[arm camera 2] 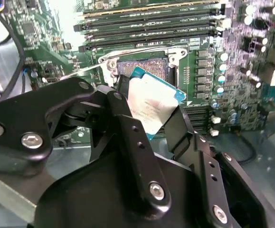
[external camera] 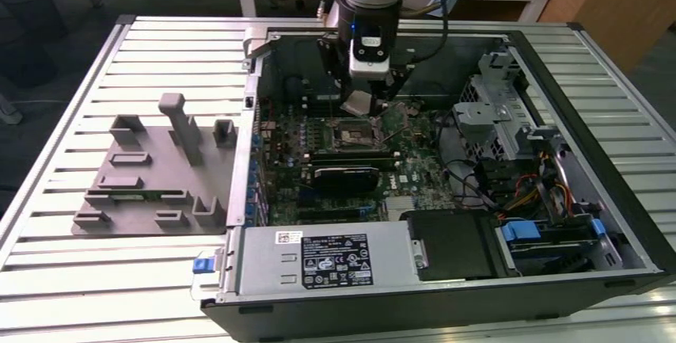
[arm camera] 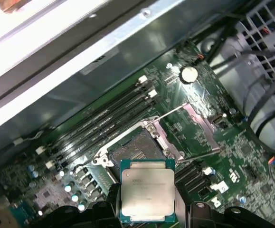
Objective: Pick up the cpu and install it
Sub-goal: 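Place the cpu into insertion slot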
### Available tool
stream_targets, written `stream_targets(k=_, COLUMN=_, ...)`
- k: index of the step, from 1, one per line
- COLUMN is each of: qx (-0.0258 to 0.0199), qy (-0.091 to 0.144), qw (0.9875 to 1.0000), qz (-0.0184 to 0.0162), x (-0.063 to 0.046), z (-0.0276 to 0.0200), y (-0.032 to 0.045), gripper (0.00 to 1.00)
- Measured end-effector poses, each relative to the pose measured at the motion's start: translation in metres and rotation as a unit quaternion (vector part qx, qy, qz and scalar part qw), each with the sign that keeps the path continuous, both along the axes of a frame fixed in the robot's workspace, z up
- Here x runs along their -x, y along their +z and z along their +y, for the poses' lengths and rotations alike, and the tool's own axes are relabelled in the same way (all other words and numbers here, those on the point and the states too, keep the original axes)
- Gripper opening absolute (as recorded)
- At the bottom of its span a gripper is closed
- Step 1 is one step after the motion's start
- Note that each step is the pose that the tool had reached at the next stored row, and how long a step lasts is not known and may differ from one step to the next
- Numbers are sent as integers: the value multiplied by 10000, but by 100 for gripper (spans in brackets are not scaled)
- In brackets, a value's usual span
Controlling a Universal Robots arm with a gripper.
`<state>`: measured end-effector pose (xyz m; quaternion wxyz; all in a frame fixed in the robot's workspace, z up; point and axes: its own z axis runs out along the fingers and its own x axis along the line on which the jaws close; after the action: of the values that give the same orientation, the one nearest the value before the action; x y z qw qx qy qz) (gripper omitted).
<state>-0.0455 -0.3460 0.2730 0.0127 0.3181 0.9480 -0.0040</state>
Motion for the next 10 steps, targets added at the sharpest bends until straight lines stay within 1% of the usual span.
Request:
stream_targets(k=3, qx=0, qy=-246, qw=9997, qz=0, x=0, z=0, y=-4, gripper=54)
stream_targets(k=6, qx=0, qy=-498, qw=9988, qz=0, x=0, z=0, y=-9, gripper=54)
stream_targets(k=7, qx=0, qy=-580, qw=9983, qz=0, x=0, z=0, y=-11, gripper=54)
stream_targets(k=8, qx=0, qy=-745, qw=9972, qz=0, x=0, z=0, y=-15, gripper=54)
stream_targets(k=10, qx=0, qy=-915, qw=9958, qz=0, x=0, z=0, y=-18, gripper=54)
